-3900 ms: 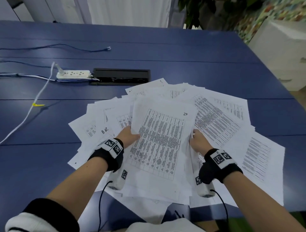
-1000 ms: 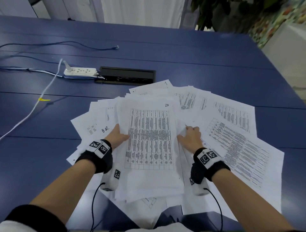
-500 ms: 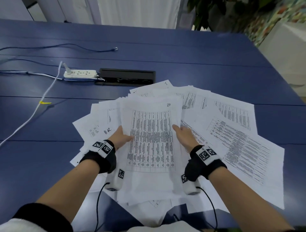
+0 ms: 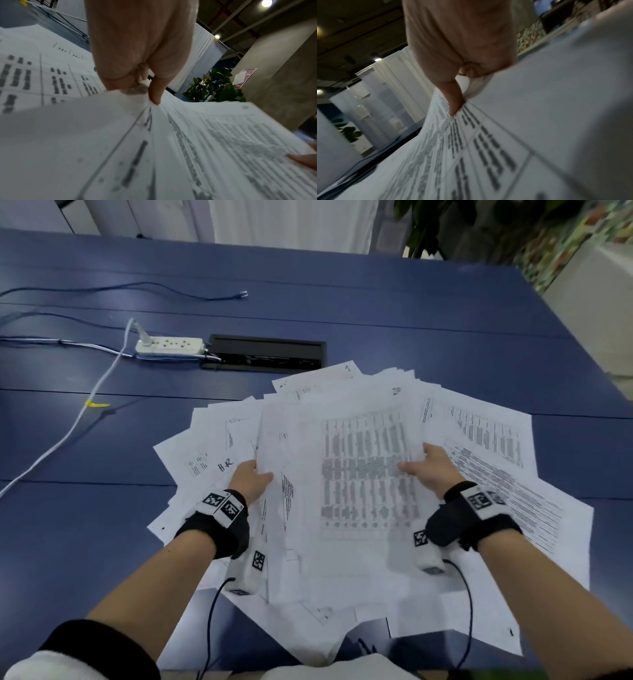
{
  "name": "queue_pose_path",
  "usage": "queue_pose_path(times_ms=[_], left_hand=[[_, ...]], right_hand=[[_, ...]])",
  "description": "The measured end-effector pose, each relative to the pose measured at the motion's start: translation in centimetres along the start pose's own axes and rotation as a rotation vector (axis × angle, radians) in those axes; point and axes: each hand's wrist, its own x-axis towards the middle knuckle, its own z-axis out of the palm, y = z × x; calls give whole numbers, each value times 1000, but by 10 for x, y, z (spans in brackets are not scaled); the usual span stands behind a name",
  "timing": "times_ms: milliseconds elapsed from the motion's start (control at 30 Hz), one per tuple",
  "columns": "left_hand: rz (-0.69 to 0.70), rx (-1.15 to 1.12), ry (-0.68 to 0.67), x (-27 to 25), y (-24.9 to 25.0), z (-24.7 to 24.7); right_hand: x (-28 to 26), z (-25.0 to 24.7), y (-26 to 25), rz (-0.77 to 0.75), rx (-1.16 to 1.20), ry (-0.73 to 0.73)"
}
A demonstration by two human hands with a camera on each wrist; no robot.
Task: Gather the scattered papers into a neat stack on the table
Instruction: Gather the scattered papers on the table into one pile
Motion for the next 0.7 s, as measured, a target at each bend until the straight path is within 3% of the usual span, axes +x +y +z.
queue_pose_path(times_ms=[267, 400, 533, 700], left_hand=[[-5, 4, 136, 5, -9, -2], [-60, -80, 55, -1, -12, 11], [-78, -125, 109, -6, -5, 23], [-99, -78, -55, -9, 4, 22]], right_hand=[[23, -61, 15, -14, -138, 28], [25, -43, 21, -7, -234, -8], [18, -14, 12, -66, -444, -108], [2, 13, 3, -133, -492, -246]])
